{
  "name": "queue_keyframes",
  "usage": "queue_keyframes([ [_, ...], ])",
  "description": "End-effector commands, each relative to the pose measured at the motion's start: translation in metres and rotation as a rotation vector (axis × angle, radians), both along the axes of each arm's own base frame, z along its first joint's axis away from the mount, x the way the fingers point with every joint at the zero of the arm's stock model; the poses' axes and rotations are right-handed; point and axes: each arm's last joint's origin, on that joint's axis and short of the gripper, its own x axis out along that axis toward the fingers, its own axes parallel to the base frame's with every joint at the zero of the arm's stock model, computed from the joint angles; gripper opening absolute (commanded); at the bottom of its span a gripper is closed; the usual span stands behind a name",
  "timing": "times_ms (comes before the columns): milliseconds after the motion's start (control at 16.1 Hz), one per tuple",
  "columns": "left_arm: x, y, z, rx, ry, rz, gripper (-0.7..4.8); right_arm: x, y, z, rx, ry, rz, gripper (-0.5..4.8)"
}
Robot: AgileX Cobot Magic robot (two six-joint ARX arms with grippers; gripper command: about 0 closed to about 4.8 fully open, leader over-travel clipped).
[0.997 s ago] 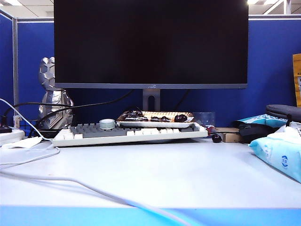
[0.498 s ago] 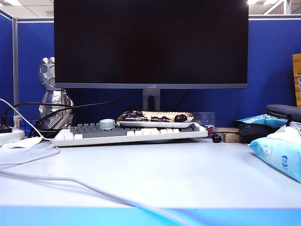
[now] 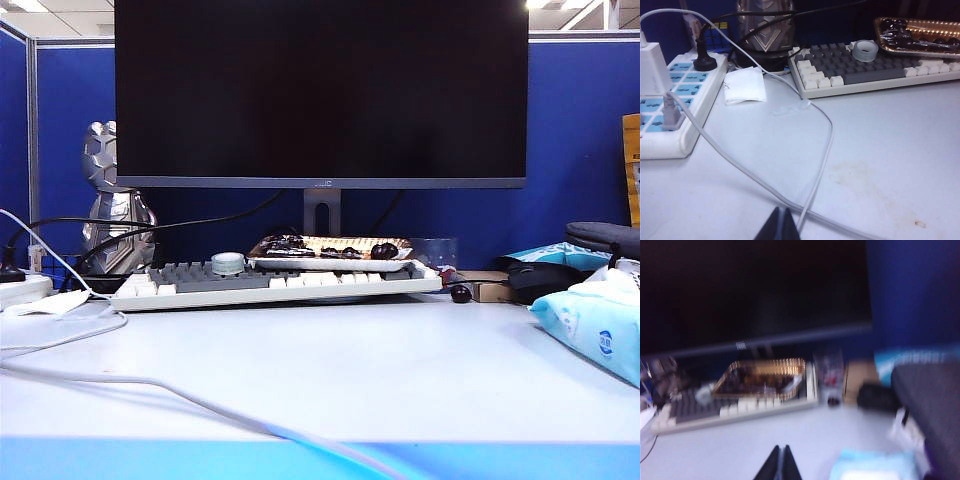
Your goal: Pull out a wet wipe from the sky blue wet wipes packet and place it on the table.
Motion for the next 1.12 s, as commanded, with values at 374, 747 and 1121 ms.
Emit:
queue_keyframes([
  [374,0.000,0.000,-0.001,-0.002,0.010,0.000,-0.03,0.083,0.021,0.072,0.283,0.246,0.482,-0.01],
  [747,0.000,0.000,-0.001,-0.002,0.010,0.000,-0.03,0.139,0.018,0.061,-0.046,0.614,0.107,-0.01],
  [1121,0.000,0.000,-0.001,-0.002,0.010,0.000,-0.03,0.217,0.019,0.041,-0.254,0.882,-0.068,-0.01],
])
